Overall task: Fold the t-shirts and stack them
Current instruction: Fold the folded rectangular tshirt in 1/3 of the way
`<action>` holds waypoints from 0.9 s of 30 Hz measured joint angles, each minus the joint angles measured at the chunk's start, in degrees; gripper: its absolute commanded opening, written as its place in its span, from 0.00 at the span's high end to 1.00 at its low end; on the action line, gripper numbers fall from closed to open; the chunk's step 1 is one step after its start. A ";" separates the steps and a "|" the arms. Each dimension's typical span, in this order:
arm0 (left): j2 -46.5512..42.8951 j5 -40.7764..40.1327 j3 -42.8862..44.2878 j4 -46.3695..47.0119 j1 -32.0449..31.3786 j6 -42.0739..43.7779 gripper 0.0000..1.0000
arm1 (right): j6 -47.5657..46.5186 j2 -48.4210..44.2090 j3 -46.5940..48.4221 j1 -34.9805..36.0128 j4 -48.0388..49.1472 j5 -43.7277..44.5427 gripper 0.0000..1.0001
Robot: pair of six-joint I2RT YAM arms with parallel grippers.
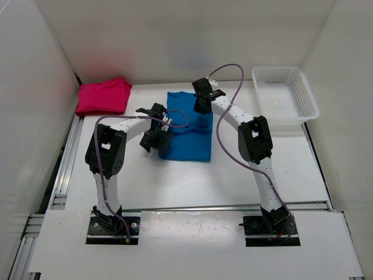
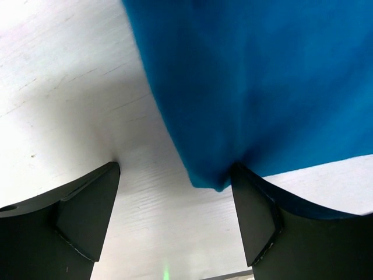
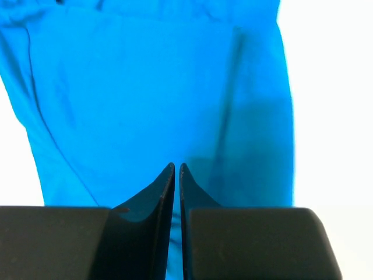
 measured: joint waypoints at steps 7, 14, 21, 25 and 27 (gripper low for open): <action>1.36 -2.36 8.79 -4.35 -3.45 0.00 0.12 | -2.67 -15.89 -15.56 -0.52 1.57 -7.78 0.93; 1.70 -6.80 17.27 -6.03 -9.60 0.02 0.26 | -1.09 -33.27 -35.26 -2.10 4.61 -15.80 1.00; 9.40 -4.48 23.19 -5.88 -11.98 0.04 0.59 | 3.87 -35.19 -54.69 -3.61 9.62 -24.85 1.00; 14.78 -2.14 25.42 -4.98 -11.91 0.02 0.60 | 8.66 -35.21 -63.56 -4.37 14.93 -31.82 1.00; 17.11 -1.53 27.32 -4.74 -11.82 0.02 0.60 | 10.49 -35.21 -64.30 -4.46 16.87 -34.16 1.00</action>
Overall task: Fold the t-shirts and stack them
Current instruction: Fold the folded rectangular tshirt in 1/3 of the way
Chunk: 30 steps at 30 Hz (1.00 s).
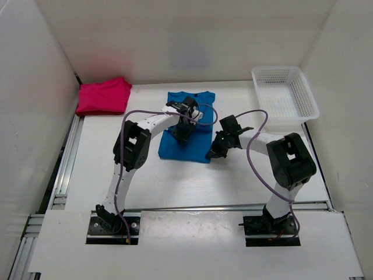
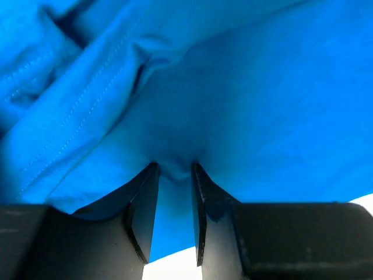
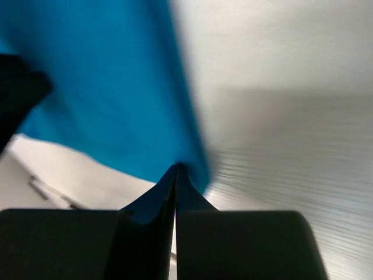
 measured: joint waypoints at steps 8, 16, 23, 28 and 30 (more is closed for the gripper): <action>2.14 -0.33 6.49 2.29 0.09 0.00 0.59 | 2.14 -0.07 -0.35 0.98 4.22 -2.54 1.00; 6.49 -2.21 10.93 3.21 0.72 0.00 0.58 | 2.01 -0.04 -1.86 0.98 3.08 -2.38 1.00; 10.34 -8.31 17.79 3.58 2.34 0.00 0.39 | 1.25 -0.04 -2.23 0.81 2.86 -2.12 1.00; 10.49 -14.43 19.12 6.60 3.30 0.00 0.30 | 0.59 -0.22 -3.41 0.63 2.71 -2.16 1.00; 10.49 -16.96 19.41 7.45 3.45 -0.02 0.25 | 0.52 -0.42 -3.69 0.59 2.78 -2.25 1.00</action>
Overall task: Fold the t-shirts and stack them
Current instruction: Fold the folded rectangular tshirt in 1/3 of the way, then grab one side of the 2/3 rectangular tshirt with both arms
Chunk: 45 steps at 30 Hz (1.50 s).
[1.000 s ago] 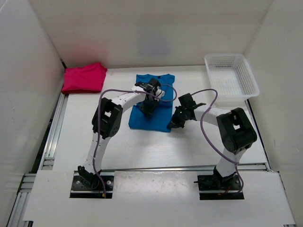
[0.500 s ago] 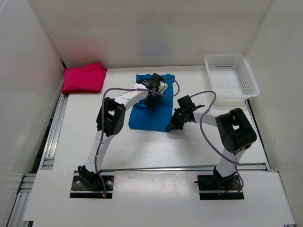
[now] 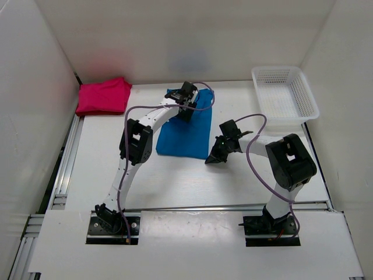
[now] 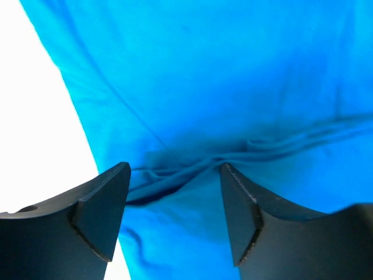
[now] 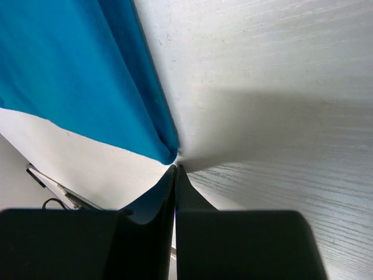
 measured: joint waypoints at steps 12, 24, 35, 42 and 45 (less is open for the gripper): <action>-9.60 0.59 -6.58 2.80 2.51 0.15 0.05 | -4.28 -2.73 0.02 0.00 -4.37 1.86 0.55; -35.10 23.15 -39.41 -1.46 18.01 -0.07 0.13 | -6.67 -1.31 1.11 -4.94 -4.50 -3.76 0.44; -27.87 31.52 -46.53 -1.57 16.44 -0.02 0.17 | -4.37 4.07 3.54 -4.57 0.28 -10.71 0.53; -25.31 32.85 -44.30 -0.59 16.48 -0.46 0.49 | -3.45 5.11 3.82 -4.61 0.92 -11.98 0.55; -24.72 33.75 -44.13 -0.13 16.48 -0.39 0.54 | -2.97 5.27 3.91 -4.63 1.25 -12.00 0.53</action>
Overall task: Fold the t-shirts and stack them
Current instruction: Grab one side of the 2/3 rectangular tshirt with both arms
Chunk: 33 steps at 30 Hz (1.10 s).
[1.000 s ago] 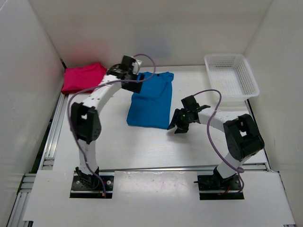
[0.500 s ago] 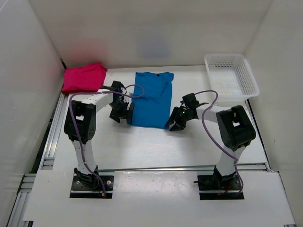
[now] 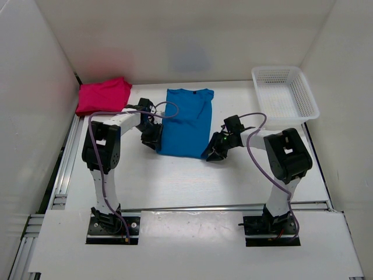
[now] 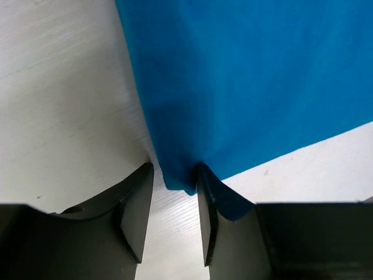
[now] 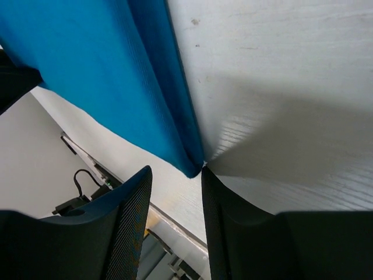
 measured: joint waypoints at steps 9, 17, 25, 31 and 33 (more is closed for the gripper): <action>0.70 2.54 0.00 0.28 -0.17 -0.22 0.89 | -0.02 2.49 3.48 -0.39 -1.05 2.14 0.84; -0.37 3.61 -1.66 0.68 -0.13 -0.07 0.89 | -0.09 3.06 3.67 -0.79 -1.27 2.75 1.00; -8.22 2.69 -9.62 -6.93 -1.51 -0.28 0.89 | -6.27 -5.38 -2.05 0.37 -6.75 2.69 1.00; -13.99 0.63 -10.75 -19.56 -5.55 -0.52 0.89 | -10.32 -19.78 -8.20 4.74 -14.23 2.49 1.00; -17.55 -1.18 -11.23 -22.67 -7.23 -0.61 0.89 | -10.73 -25.16 -9.62 6.45 -17.14 2.67 1.00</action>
